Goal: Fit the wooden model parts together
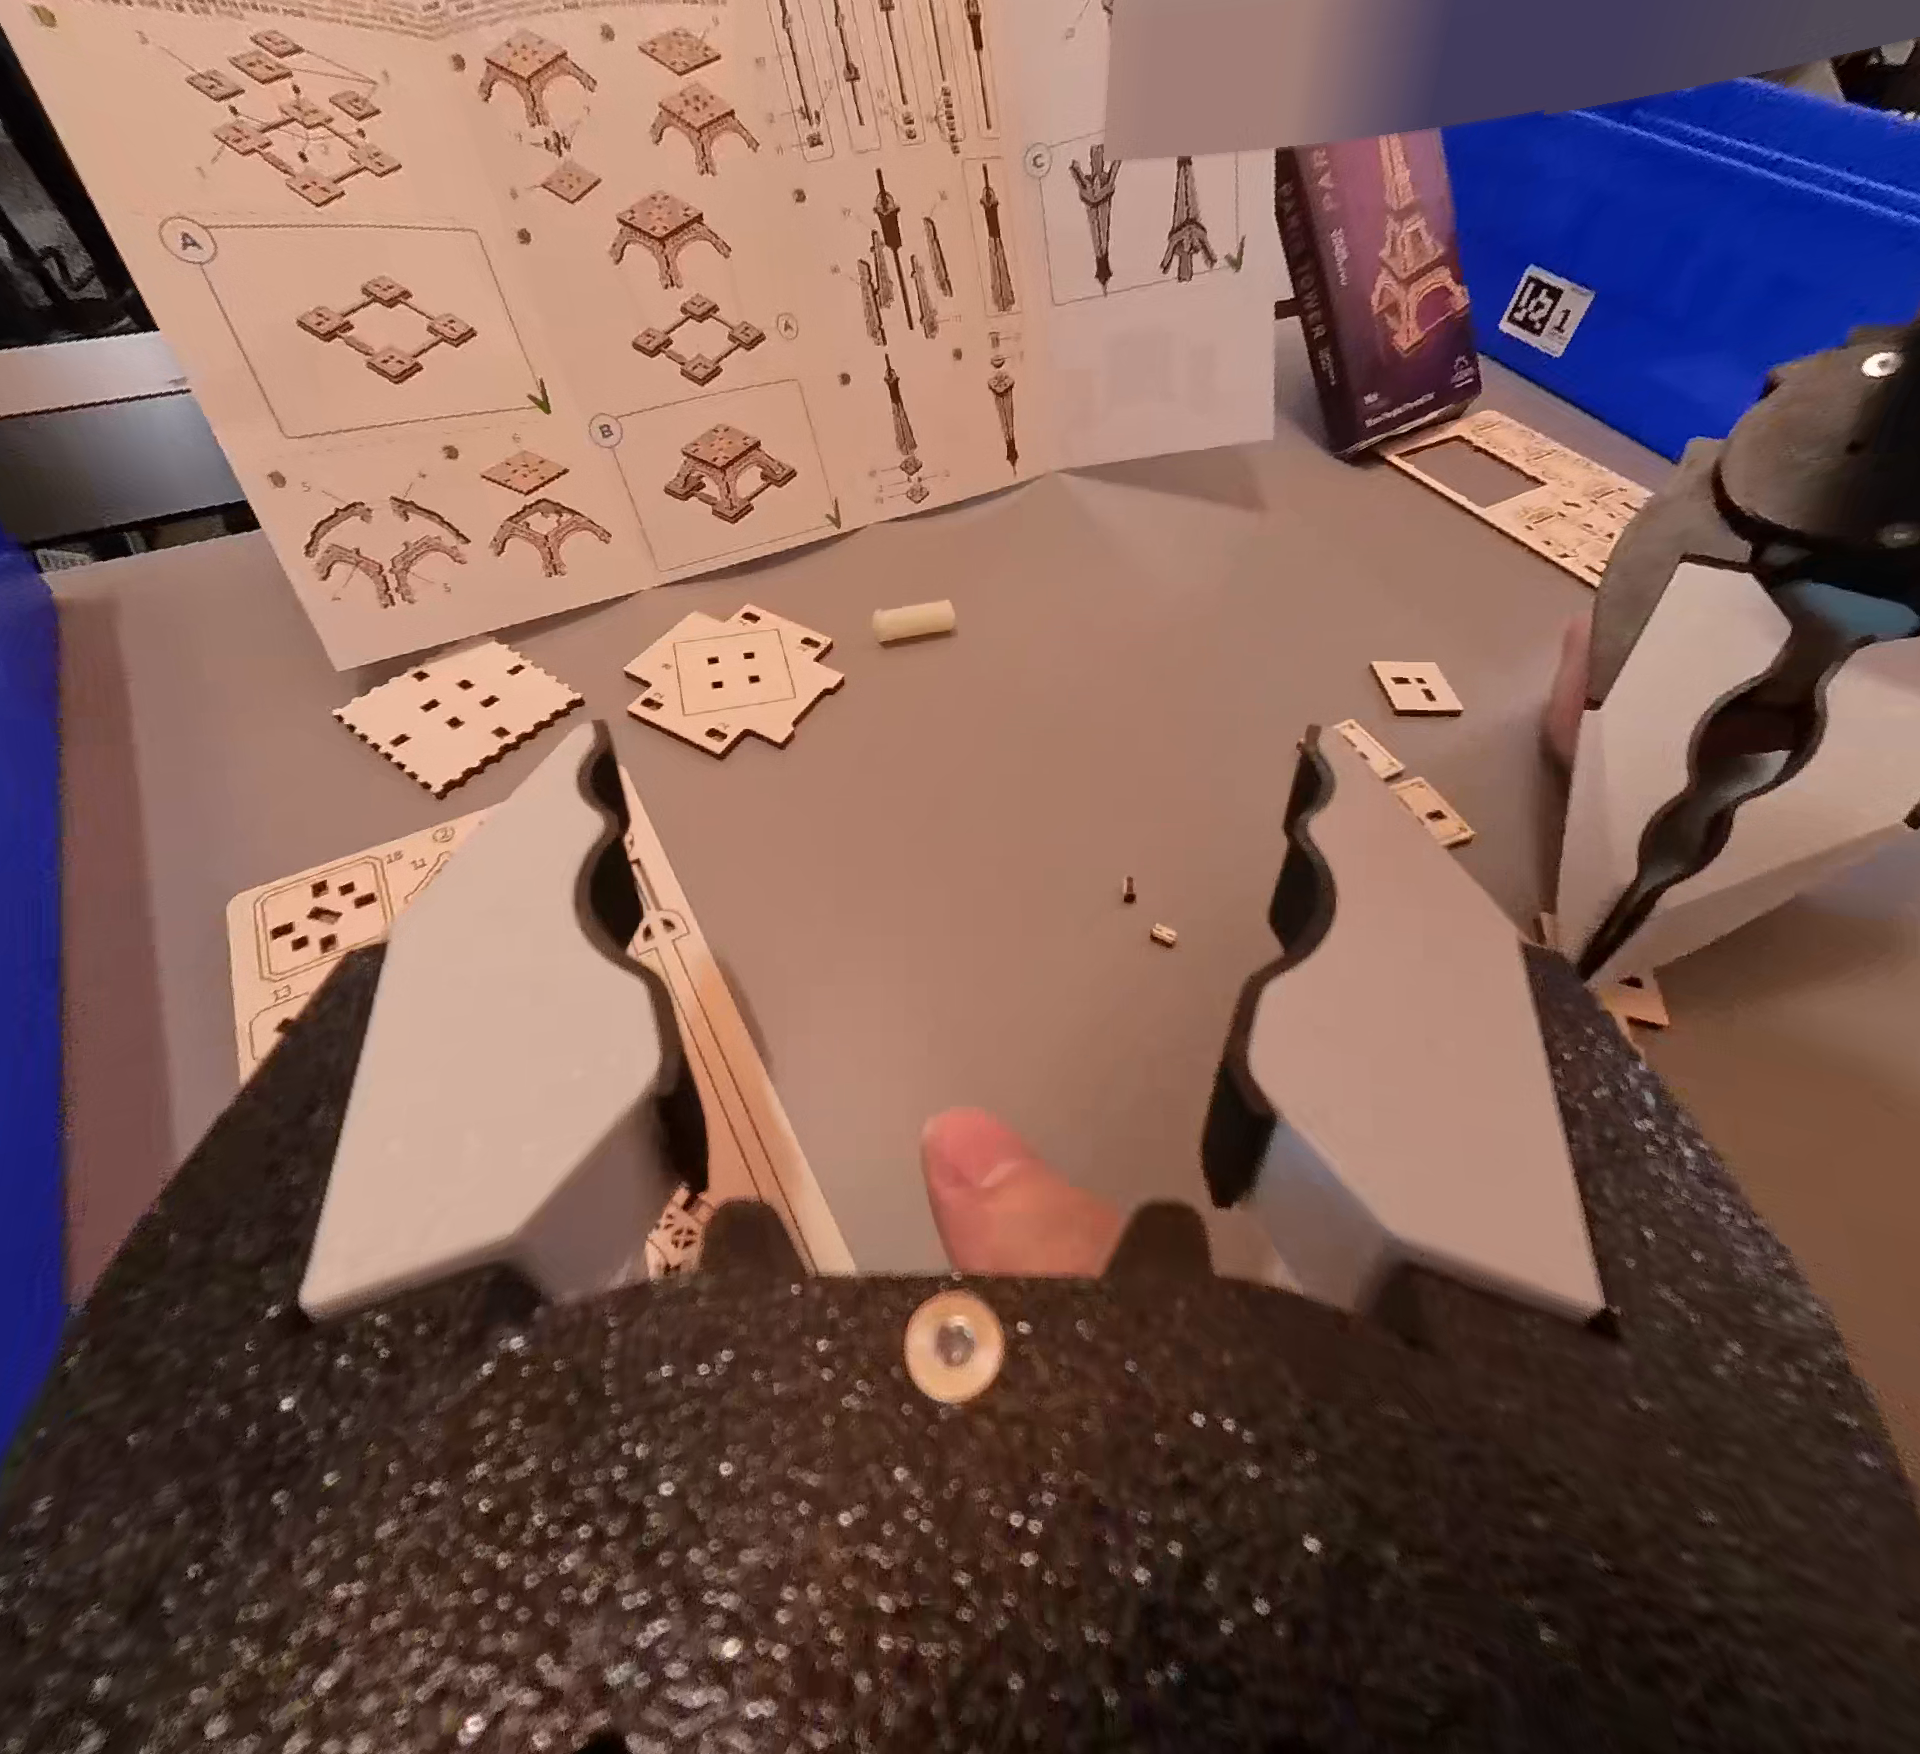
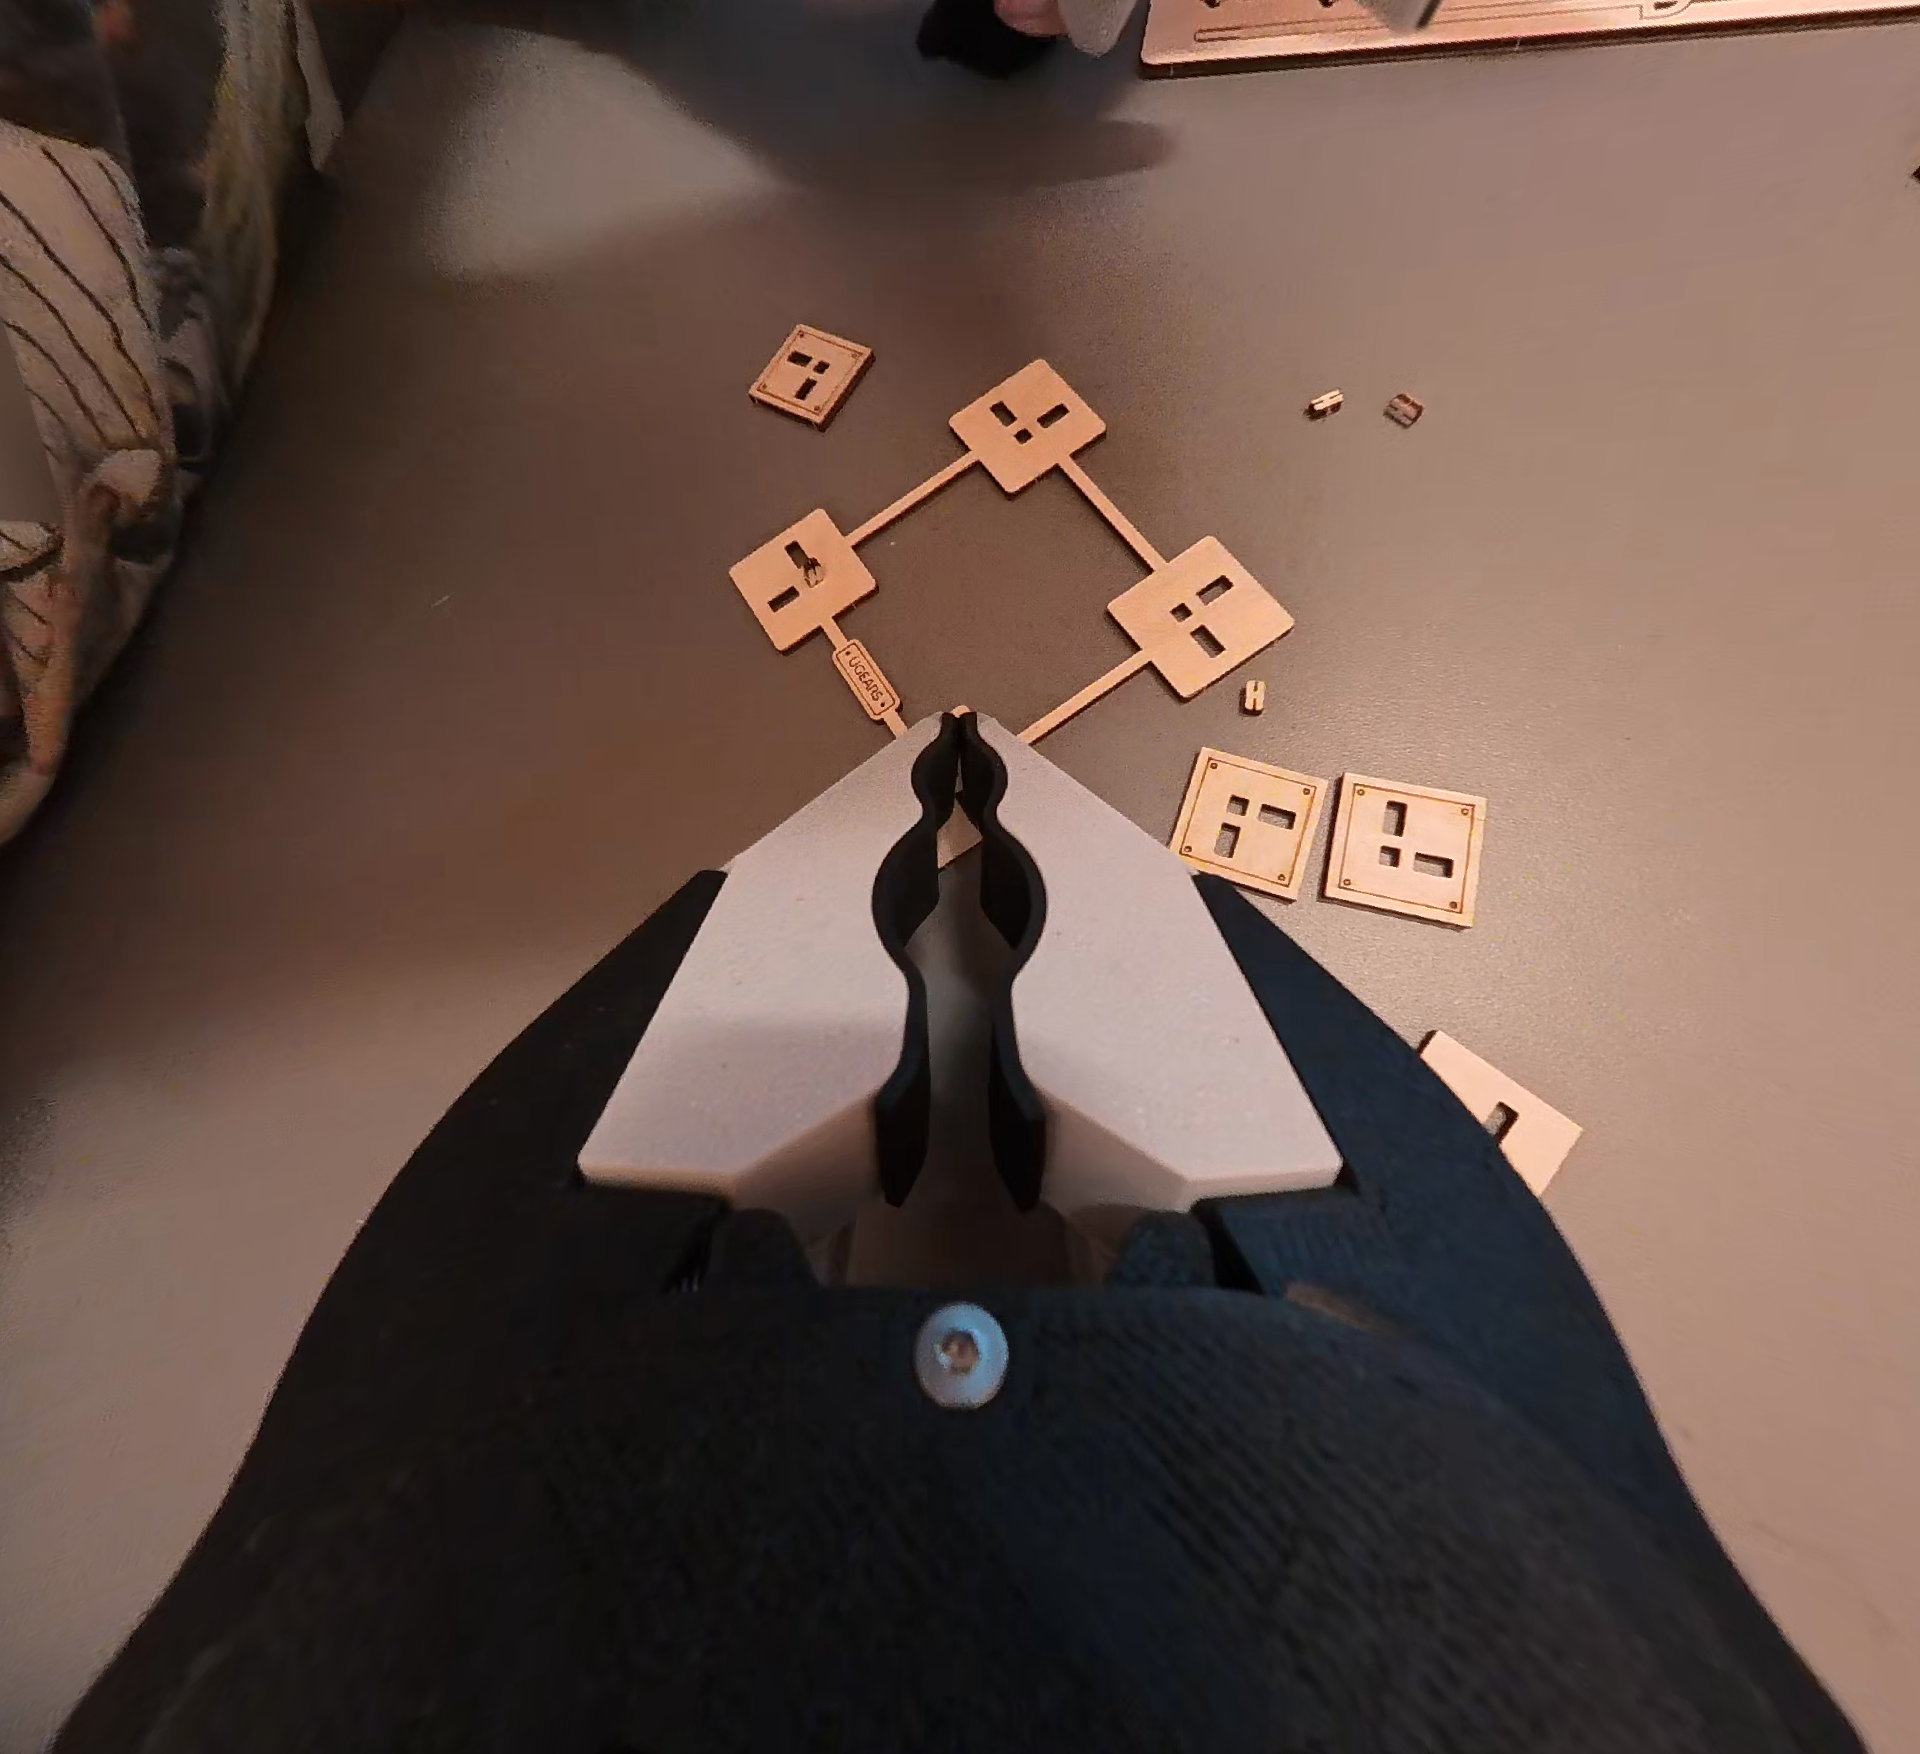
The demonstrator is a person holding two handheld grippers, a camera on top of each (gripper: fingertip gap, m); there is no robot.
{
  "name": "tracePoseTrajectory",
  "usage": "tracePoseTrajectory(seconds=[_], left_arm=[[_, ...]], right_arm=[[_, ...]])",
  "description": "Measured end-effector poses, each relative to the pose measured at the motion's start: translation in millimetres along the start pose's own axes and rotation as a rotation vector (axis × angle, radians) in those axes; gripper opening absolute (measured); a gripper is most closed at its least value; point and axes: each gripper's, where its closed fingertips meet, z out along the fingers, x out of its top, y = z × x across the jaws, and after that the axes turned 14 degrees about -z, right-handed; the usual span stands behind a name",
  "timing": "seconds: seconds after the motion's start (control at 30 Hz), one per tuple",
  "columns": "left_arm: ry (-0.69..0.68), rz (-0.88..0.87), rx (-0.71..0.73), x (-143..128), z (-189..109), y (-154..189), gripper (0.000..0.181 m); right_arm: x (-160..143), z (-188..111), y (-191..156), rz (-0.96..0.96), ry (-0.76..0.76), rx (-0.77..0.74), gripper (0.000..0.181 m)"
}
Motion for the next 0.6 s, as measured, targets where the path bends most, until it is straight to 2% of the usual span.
tracePoseTrajectory(seconds=[0.3, 0.6], left_arm=[[-0.019, -0.14, -0.075, -0.5, 0.2, -6.2, 0.111], [-0.032, -0.122, -0.084, -3.2, 1.1, -4.0, 0.108]], right_arm=[[0.1, 0.0, -0.1, 0.009, 0.002, 0.007, 0.0], [0.1, -0.1, 0.0, 0.012, 0.003, 0.01, 0.0]])
